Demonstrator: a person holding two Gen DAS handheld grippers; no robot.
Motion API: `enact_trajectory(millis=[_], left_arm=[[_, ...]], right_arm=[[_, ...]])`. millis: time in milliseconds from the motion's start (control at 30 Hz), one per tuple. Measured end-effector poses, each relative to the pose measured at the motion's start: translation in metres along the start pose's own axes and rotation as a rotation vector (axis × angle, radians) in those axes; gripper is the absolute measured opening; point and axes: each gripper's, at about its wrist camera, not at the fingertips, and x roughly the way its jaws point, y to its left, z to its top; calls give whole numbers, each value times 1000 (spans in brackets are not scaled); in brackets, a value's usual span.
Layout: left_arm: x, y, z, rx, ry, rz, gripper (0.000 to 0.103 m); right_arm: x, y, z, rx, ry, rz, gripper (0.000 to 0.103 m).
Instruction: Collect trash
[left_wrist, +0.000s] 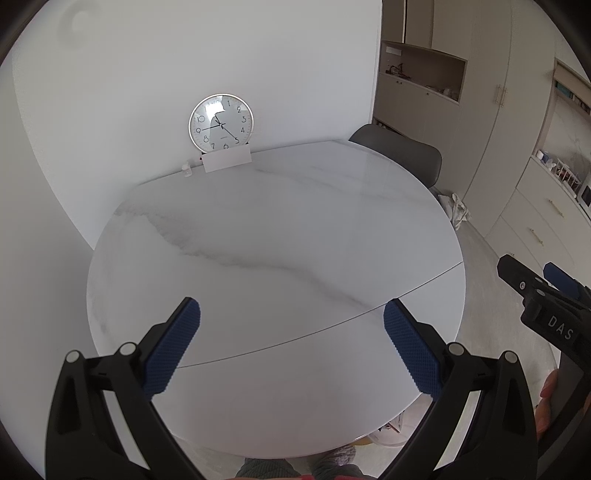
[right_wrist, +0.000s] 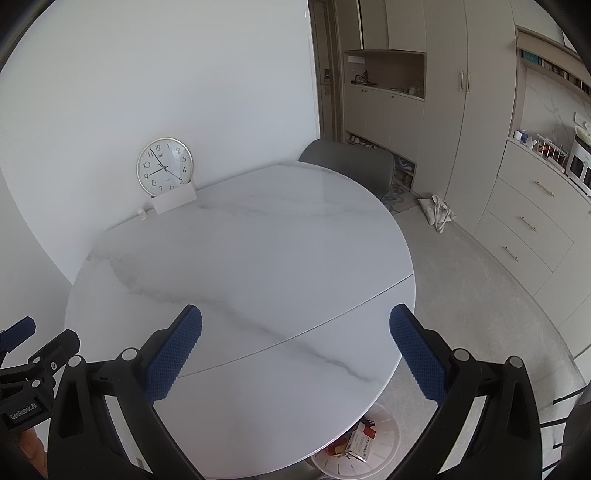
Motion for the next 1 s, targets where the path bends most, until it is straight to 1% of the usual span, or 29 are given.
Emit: enact_trajectory(millis=[1000], left_arm=[[6, 7, 2, -5, 12, -2, 95]], right_arm=[[4, 4, 0, -10, 7, 3, 101]])
